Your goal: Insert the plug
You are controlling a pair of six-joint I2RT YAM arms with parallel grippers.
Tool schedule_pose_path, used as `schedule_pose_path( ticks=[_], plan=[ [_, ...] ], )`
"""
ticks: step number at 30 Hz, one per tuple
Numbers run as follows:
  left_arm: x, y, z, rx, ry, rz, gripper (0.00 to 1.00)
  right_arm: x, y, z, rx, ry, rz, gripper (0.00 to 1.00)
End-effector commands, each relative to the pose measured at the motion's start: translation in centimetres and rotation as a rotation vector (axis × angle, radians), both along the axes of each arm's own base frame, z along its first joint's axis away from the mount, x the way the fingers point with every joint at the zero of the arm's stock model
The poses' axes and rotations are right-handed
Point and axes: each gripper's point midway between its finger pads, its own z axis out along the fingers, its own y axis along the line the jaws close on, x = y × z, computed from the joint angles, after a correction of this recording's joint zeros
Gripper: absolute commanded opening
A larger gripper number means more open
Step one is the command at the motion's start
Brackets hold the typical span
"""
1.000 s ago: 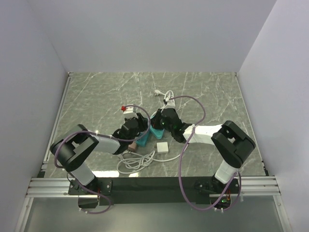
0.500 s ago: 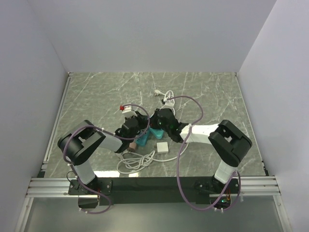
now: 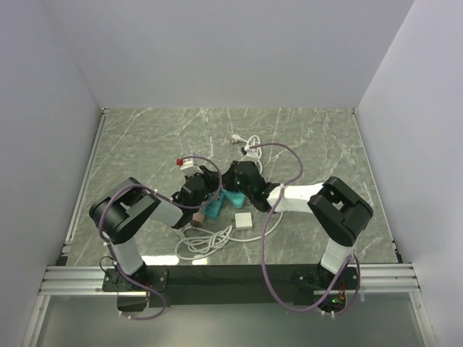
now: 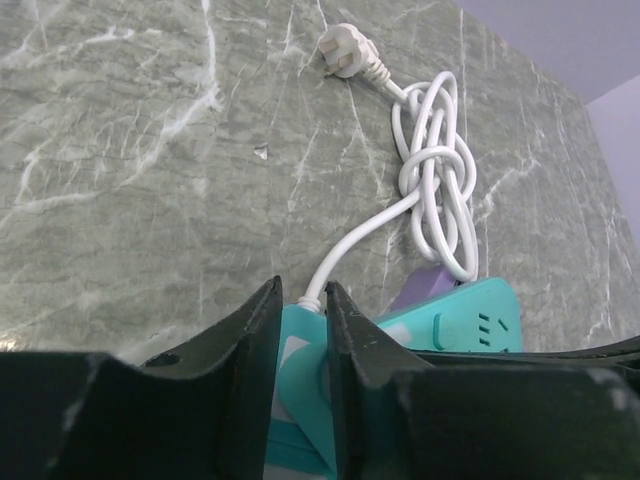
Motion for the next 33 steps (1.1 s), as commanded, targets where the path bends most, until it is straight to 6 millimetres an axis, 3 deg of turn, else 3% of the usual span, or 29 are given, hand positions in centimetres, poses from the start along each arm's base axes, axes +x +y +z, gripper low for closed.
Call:
schedule_pose_path(
  ticks=[1,4,8,9,10,14,18,21,23,27,28,30,31,33],
  plan=[
    [-3.2,1.4,-5.3,0.171,0.153,-0.066,0.31,-5.2,-2.7,-7.3,-0.227,0.202,0.092,0.00],
    [-2.6,1.6,-2.9,0.185,0.096,-0.057,0.46,-3.8,-1.5,-4.2,-0.204,0.120,0.109,0.00],
    [-2.5,2.3,0.0,0.187,0.028,-0.042,0.74,-1.4,-0.6,0.1,-0.161,0.004,0.097,0.00],
    [-2.8,3.0,0.2,0.192,0.021,-0.026,0.76,-0.9,-0.3,1.2,-0.147,-0.020,0.097,0.00],
    [-3.0,3.2,1.7,0.172,-0.012,-0.024,0.77,-0.4,-0.1,2.4,-0.125,-0.045,0.093,0.00],
    [-4.9,4.4,2.9,0.169,-0.054,-0.042,0.79,0.6,0.2,5.2,-0.087,-0.108,0.092,0.00],
    [-8.0,4.4,2.0,0.171,-0.067,-0.102,0.78,0.7,-0.2,6.7,-0.065,-0.143,0.087,0.00],
    [-9.1,3.1,1.9,0.214,-0.074,-0.165,0.78,0.6,-0.4,7.6,-0.043,-0.165,0.088,0.00],
    [-9.9,2.4,0.7,0.292,-0.049,-0.187,0.78,0.5,-0.6,8.6,-0.025,-0.182,0.085,0.00],
    [-9.8,1.1,-0.3,0.365,-0.020,-0.181,0.79,-0.2,-1.6,10.1,0.004,-0.211,0.072,0.00],
    [-9.7,1.1,-0.5,0.374,-0.010,-0.170,0.79,-0.5,-1.9,11.3,0.023,-0.231,0.067,0.00],
    [-9.1,1.0,-0.8,0.397,0.013,-0.132,0.83,-1.1,-2.7,11.4,0.023,-0.237,0.060,0.00],
    [-8.9,1.1,-1.6,0.427,0.032,-0.122,0.86,-1.4,-3.2,12.6,0.038,-0.255,0.054,0.00],
    [-8.8,1.1,-2.3,0.469,0.055,-0.097,0.88,-1.9,-4.1,12.5,0.034,-0.260,0.038,0.00]
  ],
)
